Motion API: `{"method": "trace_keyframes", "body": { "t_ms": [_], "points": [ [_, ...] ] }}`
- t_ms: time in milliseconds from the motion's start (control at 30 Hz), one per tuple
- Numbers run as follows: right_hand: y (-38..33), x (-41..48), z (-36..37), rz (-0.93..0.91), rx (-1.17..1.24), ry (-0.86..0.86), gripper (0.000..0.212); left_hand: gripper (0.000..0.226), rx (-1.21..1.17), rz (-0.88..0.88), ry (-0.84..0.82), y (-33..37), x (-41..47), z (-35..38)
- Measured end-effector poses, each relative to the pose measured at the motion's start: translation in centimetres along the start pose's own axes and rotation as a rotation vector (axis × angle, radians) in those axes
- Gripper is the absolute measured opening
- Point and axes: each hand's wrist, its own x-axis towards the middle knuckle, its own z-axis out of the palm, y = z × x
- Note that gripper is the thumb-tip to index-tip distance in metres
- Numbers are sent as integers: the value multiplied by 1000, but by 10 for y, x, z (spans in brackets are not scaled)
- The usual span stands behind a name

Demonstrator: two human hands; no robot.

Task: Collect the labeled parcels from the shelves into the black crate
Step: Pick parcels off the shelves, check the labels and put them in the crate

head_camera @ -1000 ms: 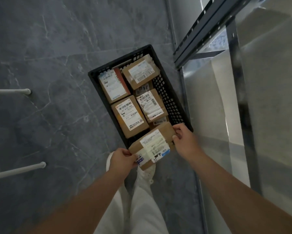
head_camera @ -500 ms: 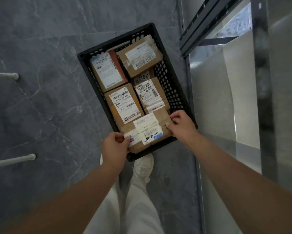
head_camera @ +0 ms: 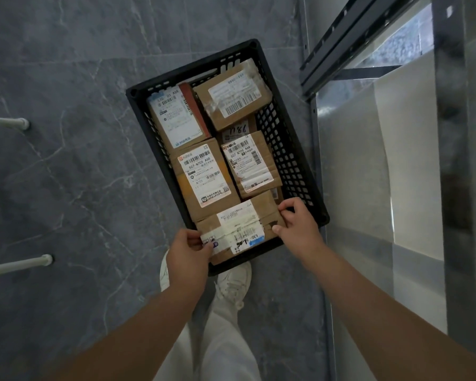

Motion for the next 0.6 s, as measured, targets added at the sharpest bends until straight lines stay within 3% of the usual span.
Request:
{"method": "trace_keyframes", "body": {
  "t_ms": [267,600],
  "points": [
    [12,7,18,-17,-86,4,40,25,7,-24,-4,-12,7,0],
    [7,11,36,-30,-367,121,28,15,396,-138,42,1,42,23]
  ]
}}
